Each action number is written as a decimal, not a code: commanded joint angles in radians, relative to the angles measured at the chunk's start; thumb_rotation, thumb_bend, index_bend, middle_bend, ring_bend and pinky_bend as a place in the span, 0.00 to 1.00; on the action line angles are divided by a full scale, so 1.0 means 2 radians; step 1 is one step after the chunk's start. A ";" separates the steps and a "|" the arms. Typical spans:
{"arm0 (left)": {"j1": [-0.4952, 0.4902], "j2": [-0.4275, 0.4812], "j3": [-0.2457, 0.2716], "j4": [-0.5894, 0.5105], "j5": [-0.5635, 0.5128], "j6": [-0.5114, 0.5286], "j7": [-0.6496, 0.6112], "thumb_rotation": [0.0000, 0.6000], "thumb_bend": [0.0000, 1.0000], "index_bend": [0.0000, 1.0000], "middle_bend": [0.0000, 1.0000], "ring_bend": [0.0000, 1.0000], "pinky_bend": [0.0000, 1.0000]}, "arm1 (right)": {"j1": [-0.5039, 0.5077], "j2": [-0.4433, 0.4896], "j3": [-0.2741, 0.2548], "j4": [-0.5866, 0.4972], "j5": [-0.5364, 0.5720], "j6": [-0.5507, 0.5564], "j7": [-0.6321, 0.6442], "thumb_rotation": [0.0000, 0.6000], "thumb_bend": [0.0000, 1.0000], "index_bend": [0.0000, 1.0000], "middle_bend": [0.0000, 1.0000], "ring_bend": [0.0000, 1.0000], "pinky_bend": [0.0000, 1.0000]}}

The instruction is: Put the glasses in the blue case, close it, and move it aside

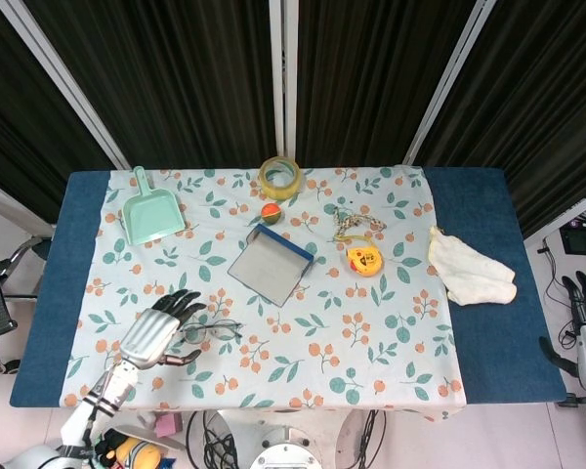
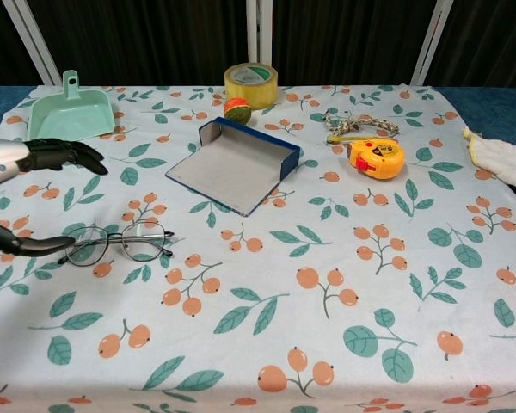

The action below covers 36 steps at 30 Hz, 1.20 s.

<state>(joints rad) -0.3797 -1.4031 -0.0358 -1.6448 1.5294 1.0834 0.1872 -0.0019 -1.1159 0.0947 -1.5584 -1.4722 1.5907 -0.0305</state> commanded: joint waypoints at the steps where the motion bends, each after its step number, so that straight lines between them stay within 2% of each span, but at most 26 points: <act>1: -0.013 -0.021 -0.006 0.014 -0.023 -0.016 0.011 0.69 0.25 0.24 0.10 0.06 0.17 | -0.002 0.002 0.002 0.003 0.005 0.000 0.006 1.00 0.13 0.00 0.00 0.00 0.00; 3: -0.015 -0.031 -0.008 0.023 -0.031 -0.016 0.015 0.72 0.25 0.27 0.10 0.06 0.17 | -0.004 0.003 0.003 0.005 0.008 0.001 0.010 1.00 0.13 0.00 0.00 0.00 0.00; 11: -0.027 -0.058 -0.011 0.054 -0.065 -0.034 0.025 0.99 0.26 0.33 0.10 0.06 0.17 | -0.005 0.009 0.008 0.002 0.013 0.002 0.013 1.00 0.13 0.00 0.00 0.00 0.00; 28: -0.051 -0.074 -0.015 0.074 -0.085 -0.048 0.009 1.00 0.27 0.42 0.10 0.06 0.17 | -0.003 0.011 0.007 0.002 0.014 -0.008 0.007 1.00 0.13 0.00 0.00 0.00 0.00; 36: -0.061 -0.082 -0.017 0.080 -0.094 -0.057 -0.004 1.00 0.31 0.46 0.12 0.06 0.17 | -0.004 0.010 0.008 0.005 0.017 -0.009 0.012 1.00 0.13 0.00 0.00 0.00 0.00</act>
<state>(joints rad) -0.5019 -1.5670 -0.0691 -1.4857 1.3425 0.9705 0.1807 -0.0095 -1.0955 0.1102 -1.5499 -1.4383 1.5731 -0.0060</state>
